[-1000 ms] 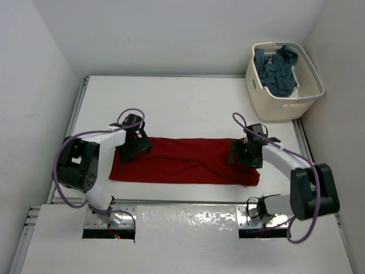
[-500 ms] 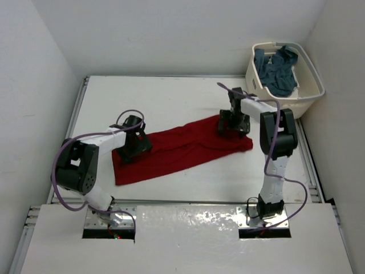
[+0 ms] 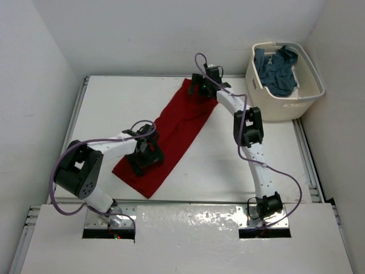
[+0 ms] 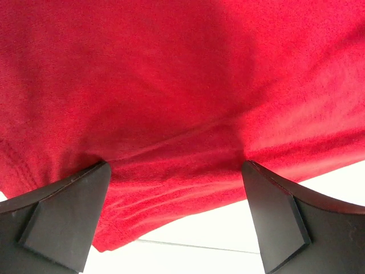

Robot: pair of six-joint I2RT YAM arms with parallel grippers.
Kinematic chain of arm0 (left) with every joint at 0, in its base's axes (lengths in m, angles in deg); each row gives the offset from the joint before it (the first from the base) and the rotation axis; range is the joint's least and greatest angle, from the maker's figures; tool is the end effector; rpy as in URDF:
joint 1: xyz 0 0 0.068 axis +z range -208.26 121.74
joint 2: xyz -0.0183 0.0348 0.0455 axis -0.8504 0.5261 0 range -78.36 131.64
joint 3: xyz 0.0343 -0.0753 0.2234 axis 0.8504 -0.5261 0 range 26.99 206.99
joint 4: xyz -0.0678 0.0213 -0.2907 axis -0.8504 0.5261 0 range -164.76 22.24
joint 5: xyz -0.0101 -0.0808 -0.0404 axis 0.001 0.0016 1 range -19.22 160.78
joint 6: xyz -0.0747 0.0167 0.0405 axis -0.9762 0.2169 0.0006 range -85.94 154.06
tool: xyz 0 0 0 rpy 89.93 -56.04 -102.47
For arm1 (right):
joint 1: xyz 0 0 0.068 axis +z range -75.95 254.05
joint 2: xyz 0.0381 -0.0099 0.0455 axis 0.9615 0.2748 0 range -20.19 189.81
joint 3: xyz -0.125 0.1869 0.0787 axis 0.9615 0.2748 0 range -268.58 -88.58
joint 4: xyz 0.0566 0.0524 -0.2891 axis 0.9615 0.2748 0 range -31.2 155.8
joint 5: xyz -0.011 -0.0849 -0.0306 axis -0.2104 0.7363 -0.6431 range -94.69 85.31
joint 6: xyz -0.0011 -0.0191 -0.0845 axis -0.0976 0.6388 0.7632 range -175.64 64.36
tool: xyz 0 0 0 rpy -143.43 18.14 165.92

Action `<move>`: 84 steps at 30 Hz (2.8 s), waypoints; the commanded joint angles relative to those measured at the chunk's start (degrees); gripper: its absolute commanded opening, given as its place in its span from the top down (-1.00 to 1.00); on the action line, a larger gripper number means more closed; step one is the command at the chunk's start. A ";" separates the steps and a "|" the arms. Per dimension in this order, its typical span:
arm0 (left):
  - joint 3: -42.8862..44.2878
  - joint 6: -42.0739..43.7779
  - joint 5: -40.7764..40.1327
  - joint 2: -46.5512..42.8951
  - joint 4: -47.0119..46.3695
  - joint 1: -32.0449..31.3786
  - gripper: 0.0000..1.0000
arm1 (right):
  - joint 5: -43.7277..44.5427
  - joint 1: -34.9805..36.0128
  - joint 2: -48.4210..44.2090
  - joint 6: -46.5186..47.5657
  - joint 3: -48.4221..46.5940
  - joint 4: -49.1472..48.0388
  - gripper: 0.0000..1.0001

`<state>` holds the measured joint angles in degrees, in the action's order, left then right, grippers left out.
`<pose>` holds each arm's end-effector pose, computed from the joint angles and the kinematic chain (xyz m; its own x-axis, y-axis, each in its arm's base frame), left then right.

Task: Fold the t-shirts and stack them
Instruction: Rotate the tshirt 90 degrees, then grab the bottom of the folded rectangular tshirt with both arms

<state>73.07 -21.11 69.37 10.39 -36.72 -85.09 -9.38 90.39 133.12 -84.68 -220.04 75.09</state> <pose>0.2593 -0.1290 0.0440 -0.8704 -0.4793 -0.1122 -0.4672 0.8762 -0.1186 0.6016 0.1829 0.0728 -0.6843 0.3036 -0.6630 -0.0115 0.9046 0.4260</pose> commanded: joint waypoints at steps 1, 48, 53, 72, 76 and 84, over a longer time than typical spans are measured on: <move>2.25 -4.93 0.19 1.34 -3.76 -4.79 -0.99 | -5.51 4.22 6.82 -4.88 -0.47 -6.34 -0.98; -5.10 2.44 -10.64 -25.73 7.31 -13.35 -0.99 | 4.15 10.63 -53.00 9.45 55.47 -2.06 -0.98; -12.05 4.12 -5.28 -28.72 3.71 -11.23 -0.99 | 6.36 20.82 -74.19 0.85 83.31 -1.35 -0.98; -31.58 2.62 7.39 -33.38 -13.88 -10.26 -0.03 | 10.57 40.79 -78.17 -29.67 108.16 -22.27 -0.80; -33.08 2.35 7.30 -34.87 -13.70 -10.26 0.14 | 9.18 41.14 -76.76 -33.61 109.83 -24.38 -0.58; -34.13 2.80 6.60 -35.40 -12.55 -10.26 0.48 | 6.27 43.43 -75.01 -38.28 112.73 -28.15 -0.13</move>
<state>41.23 -19.17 77.53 -25.17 -53.53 -95.75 -2.03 133.05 56.82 -119.74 -109.22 48.03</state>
